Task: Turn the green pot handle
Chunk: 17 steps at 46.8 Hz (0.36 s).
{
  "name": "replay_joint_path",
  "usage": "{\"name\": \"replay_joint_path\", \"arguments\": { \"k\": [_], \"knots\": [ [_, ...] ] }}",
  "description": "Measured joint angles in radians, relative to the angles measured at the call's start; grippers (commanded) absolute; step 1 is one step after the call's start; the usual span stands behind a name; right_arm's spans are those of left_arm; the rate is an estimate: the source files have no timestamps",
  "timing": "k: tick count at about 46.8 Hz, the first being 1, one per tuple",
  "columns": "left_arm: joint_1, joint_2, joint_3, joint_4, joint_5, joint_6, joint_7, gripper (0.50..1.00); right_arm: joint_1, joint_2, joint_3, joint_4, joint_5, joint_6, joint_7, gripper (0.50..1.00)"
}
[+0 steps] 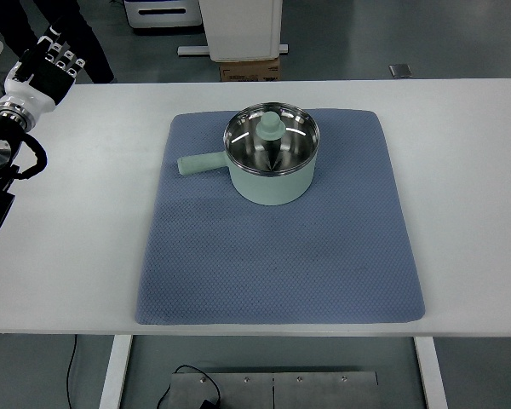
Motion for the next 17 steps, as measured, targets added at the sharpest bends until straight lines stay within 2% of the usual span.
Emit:
{"name": "replay_joint_path", "arguments": {
  "k": [9, 17],
  "knots": [
    [0.030, 0.003, 0.007, 0.000, 0.021, 0.031, 0.001, 1.000, 0.001, 0.000, -0.002, -0.004, 0.000, 0.000, -0.001, 1.000],
    [0.050, -0.003, 0.013, 0.000, 0.049, 0.033, 0.001, 1.000, 0.000, 0.000, 0.001, -0.001, 0.002, 0.000, -0.002, 1.000]
  ]
}}
